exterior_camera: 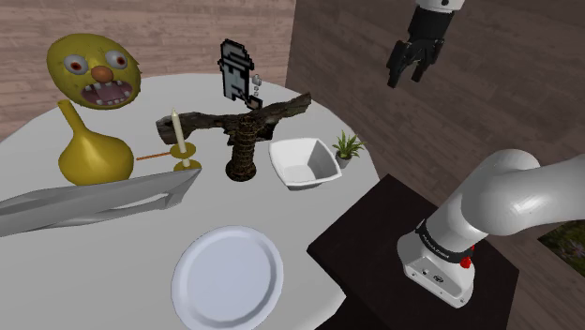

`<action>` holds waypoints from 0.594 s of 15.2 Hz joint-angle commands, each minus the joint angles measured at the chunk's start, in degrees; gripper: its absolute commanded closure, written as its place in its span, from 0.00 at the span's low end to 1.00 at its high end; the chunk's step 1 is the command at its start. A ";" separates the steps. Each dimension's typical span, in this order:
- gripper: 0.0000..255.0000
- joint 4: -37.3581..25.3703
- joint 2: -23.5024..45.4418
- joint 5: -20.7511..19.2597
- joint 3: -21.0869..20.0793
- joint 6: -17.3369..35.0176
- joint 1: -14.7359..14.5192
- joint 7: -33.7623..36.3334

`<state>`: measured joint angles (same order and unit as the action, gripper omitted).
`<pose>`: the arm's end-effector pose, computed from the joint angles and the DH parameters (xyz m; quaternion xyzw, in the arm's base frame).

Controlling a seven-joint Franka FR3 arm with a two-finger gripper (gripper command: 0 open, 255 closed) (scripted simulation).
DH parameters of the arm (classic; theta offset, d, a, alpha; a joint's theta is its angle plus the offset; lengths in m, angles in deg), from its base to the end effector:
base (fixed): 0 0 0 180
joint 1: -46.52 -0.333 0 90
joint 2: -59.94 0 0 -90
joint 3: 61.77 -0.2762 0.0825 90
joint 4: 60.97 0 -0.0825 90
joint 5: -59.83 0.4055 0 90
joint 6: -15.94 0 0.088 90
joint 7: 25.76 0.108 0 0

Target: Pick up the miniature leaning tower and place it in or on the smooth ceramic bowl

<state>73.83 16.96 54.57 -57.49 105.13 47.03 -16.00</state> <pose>0.3612 -0.0440 0.5481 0.9928 -0.1156 -0.0225 0.0217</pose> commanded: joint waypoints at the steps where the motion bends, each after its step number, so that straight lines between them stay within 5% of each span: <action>1: 0.00 0.00 0.00 0.00 0.00 0.00 0.00 0.00; 9: 0.00 2.25 9.08 4.15 -5.99 13.15 -2.31 9.12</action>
<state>75.70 24.89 58.28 -62.74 116.43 44.98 -8.04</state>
